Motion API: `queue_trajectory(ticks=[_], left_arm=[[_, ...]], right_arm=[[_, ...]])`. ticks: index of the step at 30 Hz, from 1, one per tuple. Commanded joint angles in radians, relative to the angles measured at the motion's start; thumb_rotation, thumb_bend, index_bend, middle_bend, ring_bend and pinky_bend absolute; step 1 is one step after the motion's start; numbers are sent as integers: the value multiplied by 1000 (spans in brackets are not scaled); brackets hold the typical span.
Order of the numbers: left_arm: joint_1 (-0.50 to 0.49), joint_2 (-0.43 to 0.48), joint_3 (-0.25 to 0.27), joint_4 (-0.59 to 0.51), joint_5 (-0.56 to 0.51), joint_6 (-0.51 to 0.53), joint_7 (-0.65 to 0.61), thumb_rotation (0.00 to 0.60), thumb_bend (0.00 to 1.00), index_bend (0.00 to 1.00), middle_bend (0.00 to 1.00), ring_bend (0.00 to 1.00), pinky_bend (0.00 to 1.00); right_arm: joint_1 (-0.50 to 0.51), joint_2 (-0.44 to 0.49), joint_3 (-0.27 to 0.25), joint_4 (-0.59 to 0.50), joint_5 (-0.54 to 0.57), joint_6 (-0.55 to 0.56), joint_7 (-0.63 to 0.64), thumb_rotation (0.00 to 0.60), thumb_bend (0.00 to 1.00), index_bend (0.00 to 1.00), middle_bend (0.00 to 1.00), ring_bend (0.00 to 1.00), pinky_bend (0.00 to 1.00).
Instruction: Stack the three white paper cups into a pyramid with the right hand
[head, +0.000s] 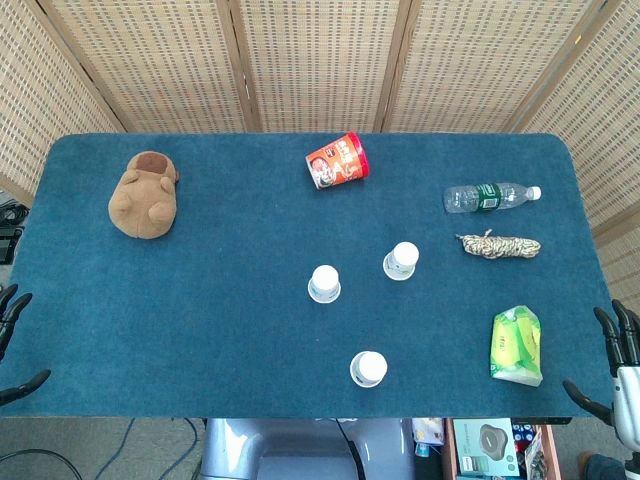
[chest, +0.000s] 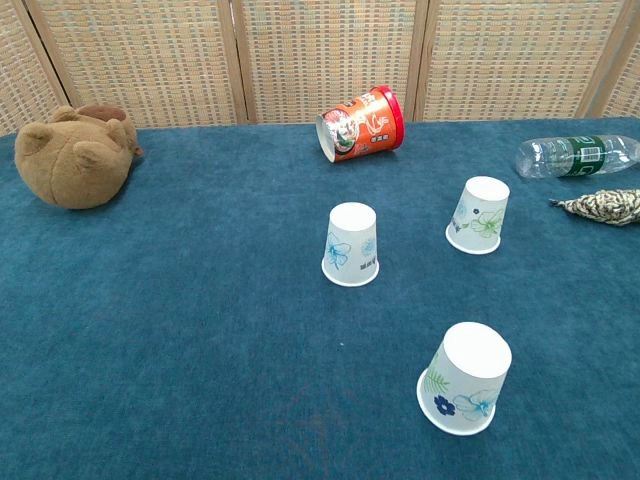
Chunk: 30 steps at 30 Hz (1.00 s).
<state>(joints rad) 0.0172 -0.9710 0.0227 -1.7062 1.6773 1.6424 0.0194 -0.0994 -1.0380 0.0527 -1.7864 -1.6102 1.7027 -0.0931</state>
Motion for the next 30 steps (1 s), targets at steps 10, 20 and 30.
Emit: queue_trajectory(ticks=[10,20,30], left_arm=[[-4,-2,-8,-10,-1,0,19,600,58,0,0,0,0],[-37,-33,-38,0,-62,-55,57,600,57,0,0,0,0],[-62,-59,-70,7,-151,-108,107,600,57,0,0,0,0]], right_arm=[[116,45,62,8,-13,-114,1,600,0,0,0,0,0],[542,61,223,45,191,-694,133,600,0,0,11,0,3],[809,-254,250,360,366,-944,94,600,36,88,166,91,136]])
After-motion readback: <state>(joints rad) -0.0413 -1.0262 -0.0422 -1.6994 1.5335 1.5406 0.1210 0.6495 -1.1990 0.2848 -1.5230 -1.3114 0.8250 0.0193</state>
